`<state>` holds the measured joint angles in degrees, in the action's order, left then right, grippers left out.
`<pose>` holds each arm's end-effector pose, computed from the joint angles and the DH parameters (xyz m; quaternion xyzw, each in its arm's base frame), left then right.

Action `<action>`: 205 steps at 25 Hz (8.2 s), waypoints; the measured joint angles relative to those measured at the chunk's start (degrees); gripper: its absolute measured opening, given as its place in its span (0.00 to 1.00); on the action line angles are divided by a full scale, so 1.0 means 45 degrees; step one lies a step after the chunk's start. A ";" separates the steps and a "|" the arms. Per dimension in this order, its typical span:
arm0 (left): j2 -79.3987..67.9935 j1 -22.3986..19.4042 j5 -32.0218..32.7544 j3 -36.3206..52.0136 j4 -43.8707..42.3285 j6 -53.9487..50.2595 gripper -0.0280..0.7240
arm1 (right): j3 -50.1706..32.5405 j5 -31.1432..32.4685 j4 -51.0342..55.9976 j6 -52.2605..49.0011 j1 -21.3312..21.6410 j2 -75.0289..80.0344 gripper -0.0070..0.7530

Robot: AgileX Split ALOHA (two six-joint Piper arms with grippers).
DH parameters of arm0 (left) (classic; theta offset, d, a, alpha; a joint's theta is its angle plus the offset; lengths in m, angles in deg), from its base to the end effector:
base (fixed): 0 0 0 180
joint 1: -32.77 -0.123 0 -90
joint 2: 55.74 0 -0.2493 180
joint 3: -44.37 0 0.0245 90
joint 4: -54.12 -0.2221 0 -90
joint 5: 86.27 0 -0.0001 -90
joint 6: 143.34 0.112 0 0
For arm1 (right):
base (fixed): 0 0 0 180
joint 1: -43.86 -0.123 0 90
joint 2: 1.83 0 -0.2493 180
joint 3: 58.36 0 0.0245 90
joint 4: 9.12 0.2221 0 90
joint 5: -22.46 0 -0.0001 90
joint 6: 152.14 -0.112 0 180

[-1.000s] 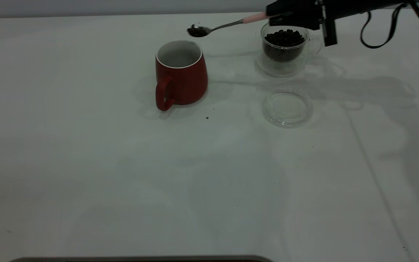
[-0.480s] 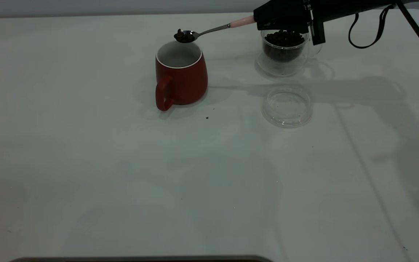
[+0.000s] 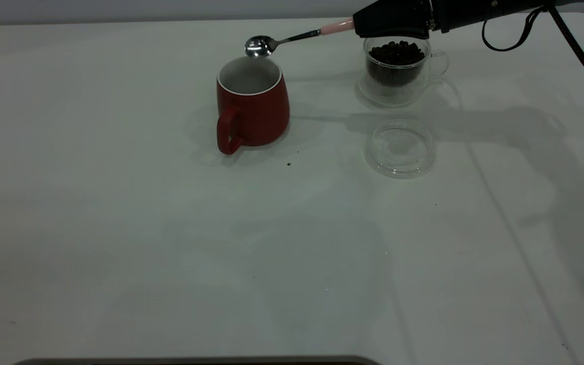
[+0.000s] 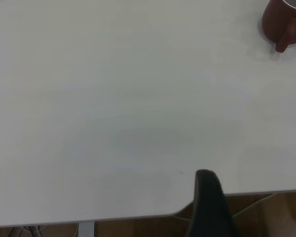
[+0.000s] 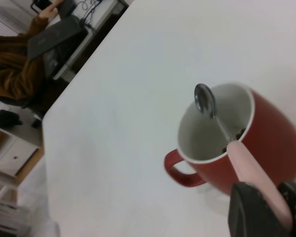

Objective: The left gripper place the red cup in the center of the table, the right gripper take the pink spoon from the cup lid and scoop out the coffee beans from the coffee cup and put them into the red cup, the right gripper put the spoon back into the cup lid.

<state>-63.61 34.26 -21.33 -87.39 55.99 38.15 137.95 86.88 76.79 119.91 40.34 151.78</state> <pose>0.0195 -0.0038 0.2435 0.0239 0.8701 -0.0163 0.4920 0.4124 0.1264 0.0468 -0.2604 0.7827 0.4888 0.2839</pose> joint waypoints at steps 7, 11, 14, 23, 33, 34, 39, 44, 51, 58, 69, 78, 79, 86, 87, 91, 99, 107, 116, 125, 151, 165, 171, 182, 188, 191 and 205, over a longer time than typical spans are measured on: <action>0.0000 0.0000 0.0000 0.0000 0.0000 0.0024 0.74 | 0.0000 0.0265 0.0084 -0.1294 0.0040 0.0000 0.16; 0.0000 0.0000 0.0000 0.0000 0.0000 0.0024 0.74 | 0.0000 0.0285 -0.0739 -0.4081 0.0124 -0.0392 0.16; 0.0000 0.0000 0.0000 0.0000 0.0000 0.0024 0.74 | -0.0359 0.0342 -0.1364 -0.5433 0.0362 -0.1261 0.16; 0.0000 0.0000 0.0000 0.0000 0.0000 0.0024 0.74 | -0.6902 -0.0344 0.0790 -0.4600 0.2436 -0.4228 0.16; 0.0000 0.0000 0.0000 0.0000 0.0000 0.0024 0.74 | -1.0592 -0.1694 0.3757 -0.2410 0.3902 -0.3452 0.16; 0.0000 0.0000 0.0000 0.0000 0.0000 0.0024 0.74 | -1.0592 -0.1631 0.3787 -0.2375 0.4072 -0.3139 0.16; 0.0000 0.0000 0.0000 0.0000 0.0000 0.0024 0.74 | -1.0380 -0.1571 0.3856 -0.2067 0.4595 -0.1836 0.16; 0.0000 0.0000 0.0000 0.0000 0.0000 -0.0003 0.74 | -0.9515 -0.1448 0.3884 -0.1878 0.4606 -0.0870 0.16; 0.0000 0.0000 0.0000 0.0000 0.0000 -0.0003 0.74 | -0.8890 -0.0975 0.3884 -0.1329 0.4606 -0.0080 0.16; 0.0000 0.0000 0.0000 0.0000 0.0000 -0.0003 0.74 | -0.8890 -0.0474 0.3896 -0.0548 0.4590 0.0493 0.16; 0.0000 0.0000 0.0000 0.0000 0.0000 0.0008 0.74 | -0.8501 -0.0277 0.3896 0.0217 0.4181 0.0699 0.16; 0.0000 0.0000 0.0000 0.0000 0.0000 0.0021 0.74 | -0.8181 -0.0163 0.3896 0.0236 0.4079 0.1143 0.16; 0.0000 0.0000 0.0000 0.0000 0.0000 0.0021 0.74 | -0.8182 -0.0100 0.3909 0.0244 0.4079 0.1192 0.16; 0.0000 0.0000 0.0000 0.0000 0.0000 0.0021 0.74 | -0.8179 -0.0116 0.3909 0.0244 0.4079 0.1306 0.24; 0.0000 0.0000 0.0000 0.0000 0.0000 0.0021 0.74 | -0.8179 -0.0116 0.3909 0.0244 0.4079 0.1306 0.29; 0.0000 0.0000 0.0000 0.0000 0.0000 0.0021 0.74 | -0.8179 0.0007 0.3909 0.0244 0.4079 0.1306 0.53; 0.0000 0.0000 0.0000 0.0000 0.0000 0.0021 0.74 | -0.8375 0.0083 0.3618 -0.0037 0.4359 0.0785 0.77; 0.0000 0.0000 0.0000 0.0000 0.0000 0.0008 0.74 | -1.0371 -0.1835 0.2442 -0.1271 0.5824 -0.2029 0.77; 0.0000 0.0000 0.0000 0.0000 0.0000 -0.0004 0.74 | -1.1279 -0.4318 -0.4409 -0.7784 0.6054 -0.7887 0.77; 0.0000 0.0000 0.0000 0.0000 0.0000 -0.0004 0.74 | -1.1448 -0.1757 -1.2885 -1.5154 0.5587 -1.6241 0.77; 0.0000 0.0000 0.0000 0.0000 0.0000 0.0020 0.74 | -1.4366 0.0189 -1.7779 -1.7916 0.0799 -2.8958 0.77; 0.0000 0.0000 0.0000 0.0000 0.0000 0.0020 0.74 | -1.4530 0.0030 -1.8006 -1.8329 0.0778 -3.1133 0.77; 0.0000 0.0000 0.0000 0.0000 0.0000 0.0020 0.74 | -1.4530 0.0030 -1.7995 -1.8329 0.0778 -3.1304 0.77; 0.0000 0.0000 0.0000 0.0000 0.0000 -0.0006 0.74 | -1.4530 0.0030 -1.7995 -1.8355 0.0783 -3.1624 0.77; 0.0000 0.0000 0.0000 0.0000 0.0000 -0.0006 0.74 | -1.4530 0.0030 -1.8009 -1.8367 0.0783 -3.1736 0.77; 0.0000 0.0000 0.0000 0.0000 0.0000 -0.0006 0.74 | -1.4530 0.0030 -1.8018 -1.8381 0.0783 -3.1736 0.77; 0.0000 0.0000 0.0000 0.0000 0.0000 0.0005 0.74 | -1.4530 0.0030 -1.9000 -1.9744 0.0783 -3.1797 0.77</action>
<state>-63.61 34.26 -21.33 -87.39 55.99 38.17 72.57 87.02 -8.71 31.07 43.87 8.70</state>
